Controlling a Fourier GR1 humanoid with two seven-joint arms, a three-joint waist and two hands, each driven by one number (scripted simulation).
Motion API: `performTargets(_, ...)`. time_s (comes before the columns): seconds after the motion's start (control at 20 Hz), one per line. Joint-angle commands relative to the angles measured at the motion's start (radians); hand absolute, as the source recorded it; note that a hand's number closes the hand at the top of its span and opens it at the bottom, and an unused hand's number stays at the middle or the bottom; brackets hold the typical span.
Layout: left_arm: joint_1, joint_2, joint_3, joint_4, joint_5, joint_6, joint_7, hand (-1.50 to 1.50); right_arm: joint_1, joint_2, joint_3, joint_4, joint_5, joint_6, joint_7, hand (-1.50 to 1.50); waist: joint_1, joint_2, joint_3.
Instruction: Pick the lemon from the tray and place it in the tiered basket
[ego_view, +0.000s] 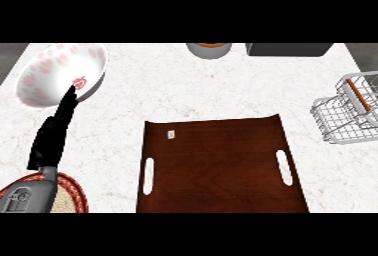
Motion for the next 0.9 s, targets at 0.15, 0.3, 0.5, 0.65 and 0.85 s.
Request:
performTargets(0.15,0.042,-0.004,0.000,-0.001,-0.011,-0.008,-0.058,0.00,-0.049,0.052,-0.060,0.205,-0.104,0.123,0.064,-1.50,0.007,0.001,0.000)
performTargets(0.3,0.041,-0.010,0.006,-0.067,-0.017,-0.012,0.001,0.00,-0.018,0.066,-0.064,0.191,-0.094,0.116,0.006,-1.50,-0.002,-0.002,0.000)
performTargets(0.5,0.013,-0.005,-0.009,-0.125,-0.026,-0.020,0.099,0.00,-0.040,0.097,-0.150,0.290,-0.141,0.015,-0.081,-1.50,0.004,-0.001,0.001)
performTargets(0.65,-0.037,-0.021,0.015,0.000,-0.041,-0.001,0.034,0.00,-0.016,0.114,-0.190,0.242,-0.188,0.012,-0.088,-1.50,-0.008,-0.001,0.000)
performTargets(0.85,0.023,-0.019,0.018,-0.081,-0.028,-0.021,0.048,0.00,-0.073,0.065,-0.262,0.256,-0.245,0.028,-0.070,-1.50,-0.002,-0.002,0.000)
